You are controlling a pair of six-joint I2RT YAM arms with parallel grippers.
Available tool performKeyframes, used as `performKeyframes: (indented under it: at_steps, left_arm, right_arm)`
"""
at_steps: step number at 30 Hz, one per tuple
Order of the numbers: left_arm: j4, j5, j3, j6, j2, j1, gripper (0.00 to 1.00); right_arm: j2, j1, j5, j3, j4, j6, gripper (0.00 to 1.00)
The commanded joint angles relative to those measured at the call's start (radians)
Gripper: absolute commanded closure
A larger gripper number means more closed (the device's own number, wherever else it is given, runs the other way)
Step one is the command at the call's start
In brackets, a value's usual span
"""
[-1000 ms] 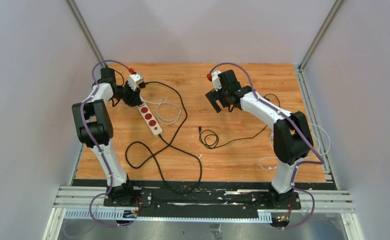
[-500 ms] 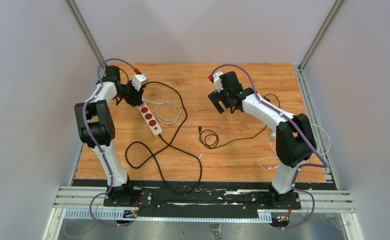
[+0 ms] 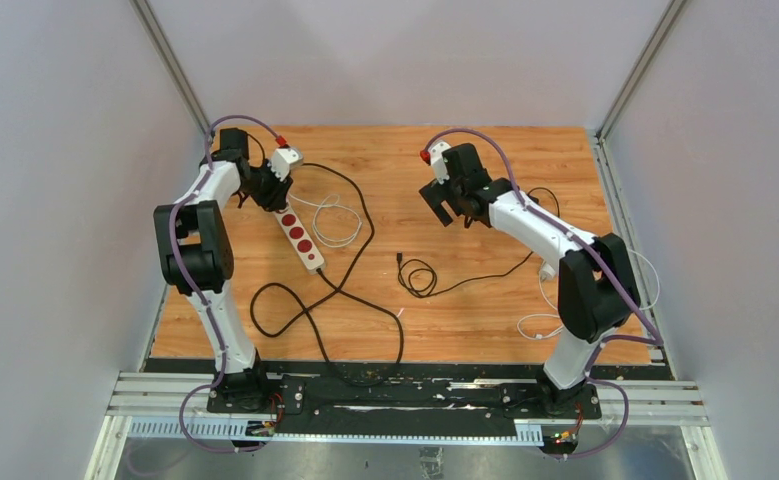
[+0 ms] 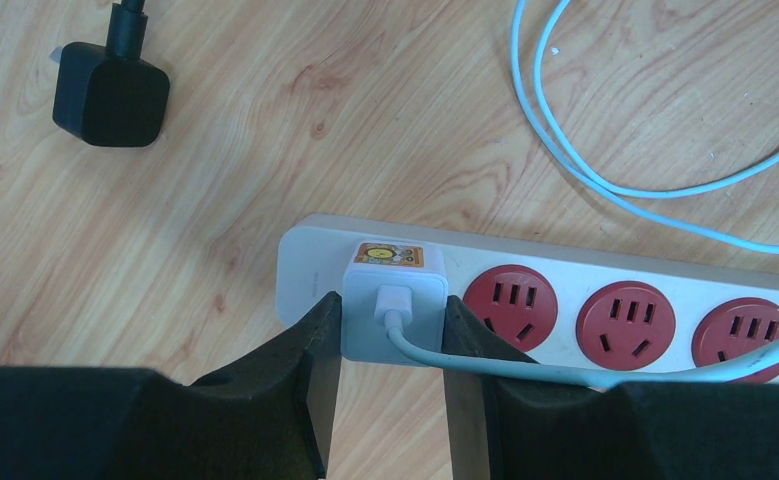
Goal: Insert the plug
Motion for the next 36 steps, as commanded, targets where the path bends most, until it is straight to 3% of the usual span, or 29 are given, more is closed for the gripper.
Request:
performKeyframes:
  at_steps: [1, 4, 11, 15, 19, 24, 28, 36]
  left_arm:
    - [-0.090, -0.102, -0.064, -0.009, 0.089, -0.004, 0.99]
    - [-0.090, -0.069, -0.081, 0.012, 0.070, 0.006, 0.93]
    - [-0.090, -0.012, -0.061, 0.008, 0.048, 0.020, 0.67]
    - [-0.090, 0.008, -0.050, 0.009, 0.045, 0.021, 0.66]
    - [-0.089, 0.030, -0.048, 0.014, 0.050, 0.017, 0.72]
    - [-0.089, -0.026, -0.047, 0.010, 0.077, -0.006, 1.00]
    - [-0.108, -0.164, -0.040, -0.010, 0.104, -0.047, 1.00]
    - [-0.162, -0.126, -0.063, -0.063, 0.108, -0.009, 1.00]
  right_arm:
    - [-0.042, 0.012, 0.019, -0.014, 0.004, -0.020, 0.00]
    - [-0.060, 0.013, 0.016, -0.018, 0.004, -0.019, 0.00]
    - [-0.087, 0.020, 0.014, -0.031, 0.005, -0.011, 0.00]
    - [-0.095, 0.034, 0.019, -0.030, 0.005, -0.011, 0.00]
    - [-0.103, 0.043, 0.039, -0.030, 0.002, -0.013, 0.00]
    - [-0.111, 0.053, 0.056, -0.029, -0.002, -0.017, 0.00]
    - [-0.105, 0.053, 0.065, -0.034, 0.011, -0.025, 0.00]
    - [-0.079, 0.053, 0.097, -0.054, 0.071, -0.081, 0.00]
